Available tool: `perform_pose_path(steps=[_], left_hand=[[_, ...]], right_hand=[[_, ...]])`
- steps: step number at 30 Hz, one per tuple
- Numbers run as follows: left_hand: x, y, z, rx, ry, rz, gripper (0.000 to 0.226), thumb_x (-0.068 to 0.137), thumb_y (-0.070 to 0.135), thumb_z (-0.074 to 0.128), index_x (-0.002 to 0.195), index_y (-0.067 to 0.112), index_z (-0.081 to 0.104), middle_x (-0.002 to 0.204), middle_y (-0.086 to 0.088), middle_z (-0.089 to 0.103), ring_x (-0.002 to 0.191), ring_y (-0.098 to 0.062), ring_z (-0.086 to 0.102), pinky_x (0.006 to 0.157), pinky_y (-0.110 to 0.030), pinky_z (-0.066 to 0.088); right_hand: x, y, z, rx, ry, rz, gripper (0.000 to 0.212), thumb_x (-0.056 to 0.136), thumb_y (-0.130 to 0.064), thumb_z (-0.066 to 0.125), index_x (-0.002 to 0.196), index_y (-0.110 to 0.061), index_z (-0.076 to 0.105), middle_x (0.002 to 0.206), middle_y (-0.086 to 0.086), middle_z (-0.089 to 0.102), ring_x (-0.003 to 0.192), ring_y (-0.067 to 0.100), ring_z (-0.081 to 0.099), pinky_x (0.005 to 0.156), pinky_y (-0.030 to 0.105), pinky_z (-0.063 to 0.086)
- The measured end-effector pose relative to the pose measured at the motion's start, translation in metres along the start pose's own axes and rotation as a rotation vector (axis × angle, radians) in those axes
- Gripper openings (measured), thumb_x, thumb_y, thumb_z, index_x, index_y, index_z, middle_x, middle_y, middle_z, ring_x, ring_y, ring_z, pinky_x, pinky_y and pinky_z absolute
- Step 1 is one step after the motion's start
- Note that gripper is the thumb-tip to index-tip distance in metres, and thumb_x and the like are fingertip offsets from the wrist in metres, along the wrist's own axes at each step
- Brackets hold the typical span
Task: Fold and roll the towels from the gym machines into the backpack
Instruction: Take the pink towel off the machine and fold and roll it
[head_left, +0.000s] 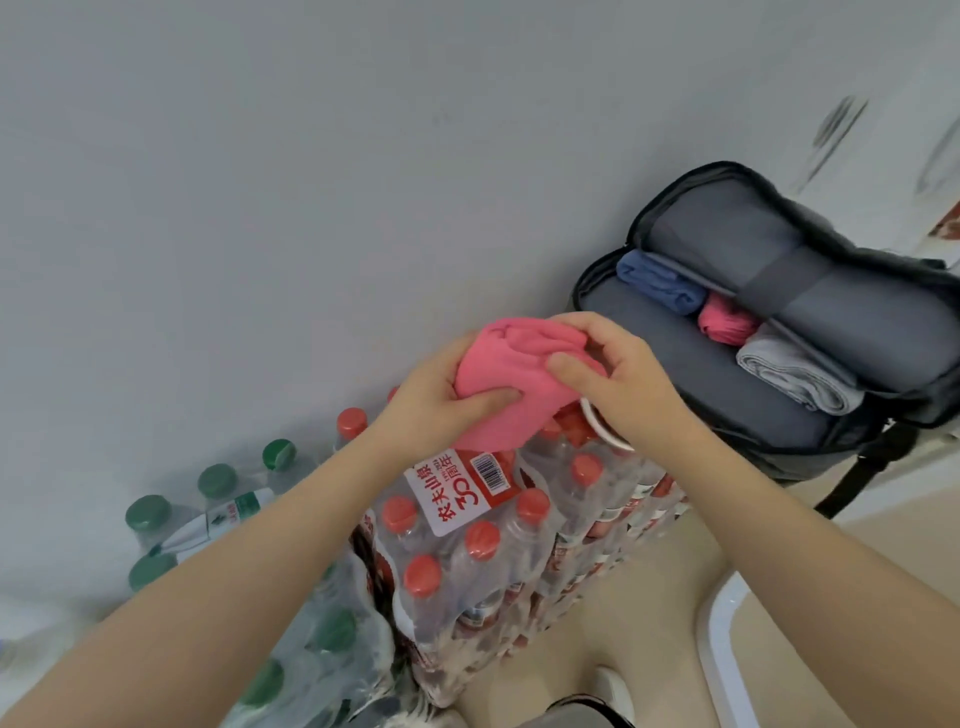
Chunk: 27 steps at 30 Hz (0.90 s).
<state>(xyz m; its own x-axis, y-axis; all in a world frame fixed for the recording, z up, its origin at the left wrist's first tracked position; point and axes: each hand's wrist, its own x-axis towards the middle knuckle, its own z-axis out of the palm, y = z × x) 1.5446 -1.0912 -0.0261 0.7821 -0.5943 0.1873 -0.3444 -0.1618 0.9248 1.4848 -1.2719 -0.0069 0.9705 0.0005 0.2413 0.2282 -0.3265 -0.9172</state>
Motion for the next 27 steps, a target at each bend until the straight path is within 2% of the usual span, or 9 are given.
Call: perform_pose_path(steps=[3,7,10,15,18,21,23,25,27], left_hand=[[0.017,0.02,0.027,-0.345,0.05,-0.017,0.04,0.082,0.011,0.064,0.113,0.031,0.049,0.105,0.01,0.064,0.091,-0.002,0.064,0.073,-0.019,0.053],[0.037,0.028,0.064,-0.559,0.109,-0.105,0.048,0.073,0.021,0.067,0.114,0.038,0.048,0.114,0.006,0.061,0.1,-0.012,0.062,0.08,-0.033,0.055],[0.052,0.03,0.091,-0.62,0.171,-0.172,0.074,0.077,0.016,0.069,0.132,0.045,0.029,0.133,0.006,0.047,0.11,-0.014,0.058,0.085,-0.037,0.054],[0.081,0.029,0.125,-0.667,0.402,-0.321,0.08,0.088,0.009,0.058,0.143,0.043,0.012,0.133,0.005,0.042,0.105,-0.015,0.056,0.085,-0.042,0.052],[0.097,0.03,0.14,-0.677,0.469,-0.358,0.08,0.087,0.007,0.059,0.144,0.04,0.013,0.136,0.002,0.042,0.112,-0.021,0.054,0.091,-0.047,0.05],[0.109,0.034,0.158,-0.69,0.49,-0.367,0.078,0.087,0.007,0.059,0.144,0.037,0.014,0.13,0.004,0.044,0.099,-0.014,0.057,0.075,-0.035,0.053],[0.116,0.035,0.169,-0.658,0.505,-0.4,0.076,0.087,0.008,0.059,0.143,0.037,0.017,0.13,0.004,0.044,0.098,-0.015,0.056,0.075,-0.036,0.053],[0.121,0.038,0.179,-0.659,0.525,-0.434,0.074,0.086,0.007,0.06,0.143,0.036,0.021,0.134,-0.001,0.046,0.107,-0.023,0.056,0.085,-0.045,0.052],[0.127,0.042,0.19,-0.726,0.546,-0.449,0.071,0.087,0.006,0.059,0.143,0.031,0.023,0.134,-0.005,0.047,0.107,-0.025,0.056,0.083,-0.044,0.053]], right_hand=[[-0.002,-0.009,-0.037,0.053,-0.051,0.006,0.055,0.067,-0.032,0.072,0.117,-0.035,0.047,0.119,-0.005,0.056,0.105,0.009,0.059,0.087,0.026,0.051],[0.008,-0.001,-0.071,-0.067,0.092,0.071,0.041,0.079,-0.012,0.07,0.106,-0.037,0.051,0.108,-0.009,0.059,0.095,0.01,0.059,0.088,0.035,0.051],[0.018,0.013,-0.087,-0.18,0.171,0.149,0.031,0.081,-0.019,0.067,0.107,-0.028,0.052,0.106,0.0,0.063,0.097,0.021,0.06,0.089,0.043,0.049],[0.02,0.033,-0.132,-1.401,0.138,0.095,0.057,0.089,-0.045,0.049,0.138,-0.017,0.037,0.147,0.013,0.035,0.139,0.035,0.021,0.111,0.055,0.009],[0.018,0.046,-0.172,-1.584,-0.039,0.253,0.073,0.089,-0.046,0.049,0.147,-0.025,0.009,0.157,0.009,0.006,0.141,0.038,0.01,0.111,0.057,0.009],[0.023,0.056,-0.189,-1.563,-0.127,0.267,0.083,0.086,-0.038,0.058,0.147,-0.022,0.003,0.155,0.012,0.011,0.134,0.038,0.029,0.105,0.051,0.03],[0.024,0.06,-0.188,-1.612,-0.145,0.249,0.085,0.074,-0.026,0.071,0.144,-0.013,0.025,0.141,0.021,0.041,0.109,0.037,0.055,0.081,0.045,0.049],[0.024,0.063,-0.189,-1.644,-0.08,0.169,0.074,0.067,-0.013,0.072,0.135,-0.006,0.043,0.114,0.02,0.062,0.078,0.033,0.065,0.052,0.033,0.048],[0.026,0.063,-0.198,-1.59,-0.053,0.074,0.064,0.083,-0.006,0.052,0.142,-0.006,0.027,0.117,0.018,0.056,0.087,0.033,0.062,0.054,0.033,0.039]])
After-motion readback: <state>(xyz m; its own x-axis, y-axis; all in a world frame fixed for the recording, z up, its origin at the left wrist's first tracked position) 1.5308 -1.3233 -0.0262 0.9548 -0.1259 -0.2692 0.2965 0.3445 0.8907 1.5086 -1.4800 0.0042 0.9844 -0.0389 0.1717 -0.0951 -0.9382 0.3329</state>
